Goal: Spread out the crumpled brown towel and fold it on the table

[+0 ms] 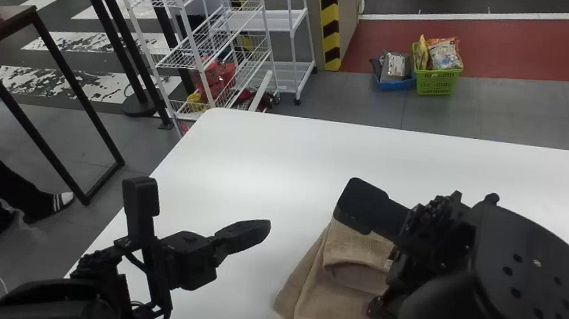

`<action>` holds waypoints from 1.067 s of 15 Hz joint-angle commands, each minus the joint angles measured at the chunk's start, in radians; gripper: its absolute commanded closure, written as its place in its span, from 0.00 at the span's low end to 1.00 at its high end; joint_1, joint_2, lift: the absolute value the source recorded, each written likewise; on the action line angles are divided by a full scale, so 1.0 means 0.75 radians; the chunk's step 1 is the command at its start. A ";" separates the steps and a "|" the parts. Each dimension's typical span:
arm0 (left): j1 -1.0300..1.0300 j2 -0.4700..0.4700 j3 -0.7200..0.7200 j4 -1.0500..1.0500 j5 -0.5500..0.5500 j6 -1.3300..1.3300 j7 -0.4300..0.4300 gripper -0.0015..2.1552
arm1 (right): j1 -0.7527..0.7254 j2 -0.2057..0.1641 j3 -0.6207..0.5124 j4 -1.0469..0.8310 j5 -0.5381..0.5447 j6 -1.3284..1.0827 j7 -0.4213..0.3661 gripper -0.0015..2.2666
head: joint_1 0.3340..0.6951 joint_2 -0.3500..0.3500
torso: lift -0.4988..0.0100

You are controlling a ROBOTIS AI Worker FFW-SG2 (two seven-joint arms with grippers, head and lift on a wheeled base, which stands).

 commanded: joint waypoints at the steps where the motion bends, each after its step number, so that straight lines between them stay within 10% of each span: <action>1: 0.000 -0.002 0.000 -0.002 0.000 0.004 0.000 0.90 | 0.000 0.001 0.001 -0.013 0.003 0.000 0.008 0.18 | 1.00 1.00 | 0.73; 16: 0.000 -0.004 0.005 0.000 0.000 0.004 0.000 0.90 | 0.018 0.001 0.026 -0.007 0.105 -0.189 0.008 0.18 | 1.00 1.00 | 0.73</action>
